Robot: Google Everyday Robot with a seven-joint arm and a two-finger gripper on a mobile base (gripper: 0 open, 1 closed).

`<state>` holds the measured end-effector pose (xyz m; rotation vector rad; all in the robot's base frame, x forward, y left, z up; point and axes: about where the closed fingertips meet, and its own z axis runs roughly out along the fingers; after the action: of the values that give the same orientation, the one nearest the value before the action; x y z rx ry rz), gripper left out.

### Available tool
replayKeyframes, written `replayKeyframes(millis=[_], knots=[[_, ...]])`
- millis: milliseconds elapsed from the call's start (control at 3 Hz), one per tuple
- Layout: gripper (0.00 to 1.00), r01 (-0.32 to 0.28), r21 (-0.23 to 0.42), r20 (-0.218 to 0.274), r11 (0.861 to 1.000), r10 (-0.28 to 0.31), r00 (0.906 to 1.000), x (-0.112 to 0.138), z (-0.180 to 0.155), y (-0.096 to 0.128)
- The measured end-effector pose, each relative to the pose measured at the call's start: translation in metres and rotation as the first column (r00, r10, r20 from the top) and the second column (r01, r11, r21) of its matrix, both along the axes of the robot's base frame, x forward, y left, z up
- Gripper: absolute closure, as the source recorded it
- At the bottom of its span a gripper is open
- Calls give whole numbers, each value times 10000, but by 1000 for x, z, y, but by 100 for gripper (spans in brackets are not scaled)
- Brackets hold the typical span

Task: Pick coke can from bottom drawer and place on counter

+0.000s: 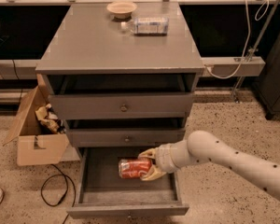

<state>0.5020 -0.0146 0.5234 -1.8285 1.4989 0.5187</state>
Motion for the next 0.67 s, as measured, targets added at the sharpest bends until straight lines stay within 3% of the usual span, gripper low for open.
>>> replayKeyframes(millis=[333,667], knots=[[100,661,-323,435,9973,-646,9970,-18,86,-21],[100,742,-827,1109,9938,-648,9917,-13,118,-27]])
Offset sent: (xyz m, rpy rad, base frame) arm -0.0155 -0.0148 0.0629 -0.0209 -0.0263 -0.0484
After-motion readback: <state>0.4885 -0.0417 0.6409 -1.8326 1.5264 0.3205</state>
